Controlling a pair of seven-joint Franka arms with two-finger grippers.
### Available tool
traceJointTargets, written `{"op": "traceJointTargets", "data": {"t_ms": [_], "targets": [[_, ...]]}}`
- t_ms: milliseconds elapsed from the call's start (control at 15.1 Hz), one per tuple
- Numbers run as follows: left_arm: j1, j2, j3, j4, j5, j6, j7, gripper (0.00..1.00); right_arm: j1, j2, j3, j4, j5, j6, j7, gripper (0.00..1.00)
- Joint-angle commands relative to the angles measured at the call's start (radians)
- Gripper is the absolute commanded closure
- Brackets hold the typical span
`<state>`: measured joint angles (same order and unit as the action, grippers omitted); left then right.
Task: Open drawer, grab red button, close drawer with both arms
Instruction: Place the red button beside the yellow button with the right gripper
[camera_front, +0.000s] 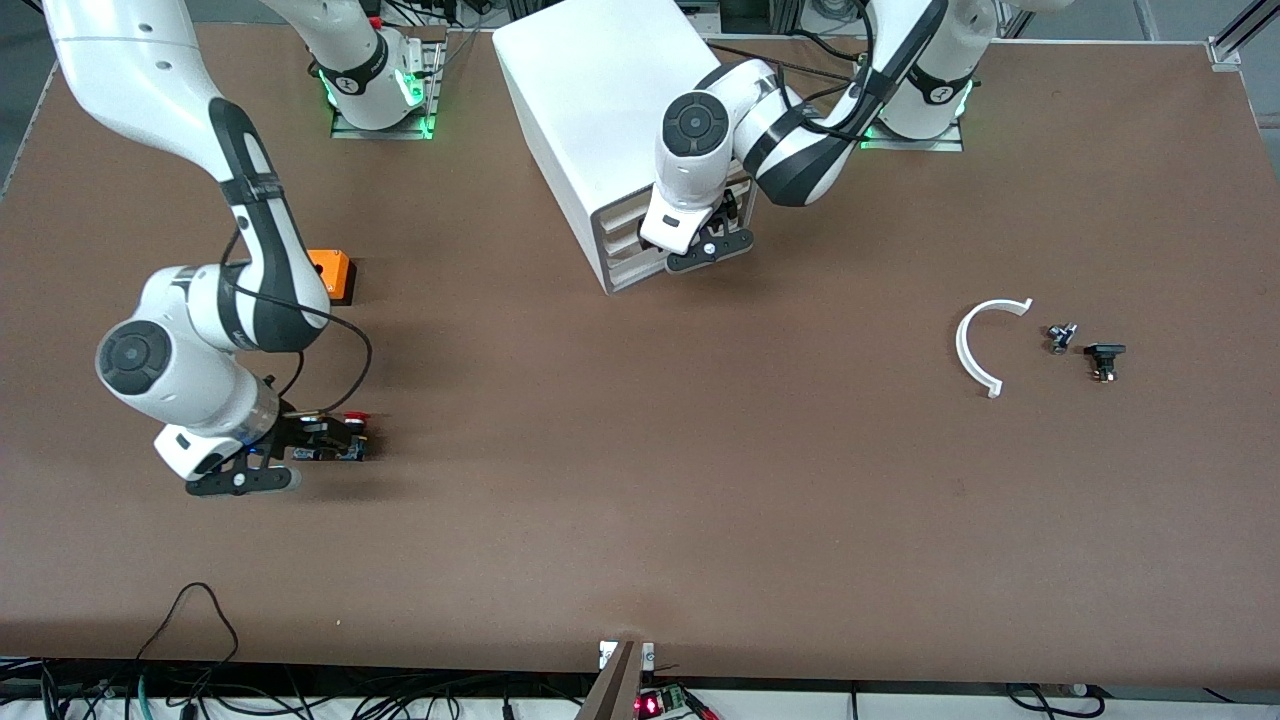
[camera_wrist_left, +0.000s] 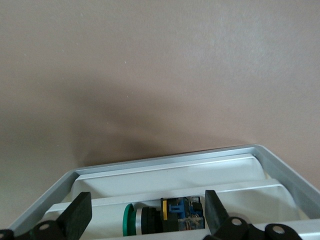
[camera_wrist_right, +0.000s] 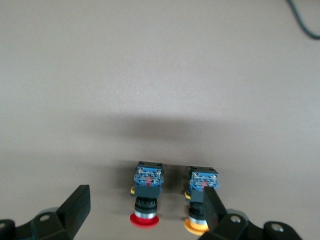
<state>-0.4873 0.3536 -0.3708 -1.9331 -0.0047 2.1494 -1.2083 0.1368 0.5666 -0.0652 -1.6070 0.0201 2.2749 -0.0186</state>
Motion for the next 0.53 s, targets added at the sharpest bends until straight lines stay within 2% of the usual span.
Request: {"op": "traceJointTargets", "data": {"t_ms": [0,199,464], "targets": [[0.051,-0.038,-0.017,0.020,-0.026,-0.068,0.056,0.00,-0.005,-0.105,0.004,-0.022,-0.006,-0.083,-0.007,0.00],[0.116,-0.050,-0.017,0.103,-0.026,-0.216,0.177,0.00,-0.003,-0.186,0.004,-0.021,-0.005,-0.190,0.021,0.00],[0.225,-0.050,-0.011,0.288,-0.011,-0.451,0.417,0.00,-0.003,-0.290,0.004,-0.024,-0.008,-0.302,0.062,0.00]]}}
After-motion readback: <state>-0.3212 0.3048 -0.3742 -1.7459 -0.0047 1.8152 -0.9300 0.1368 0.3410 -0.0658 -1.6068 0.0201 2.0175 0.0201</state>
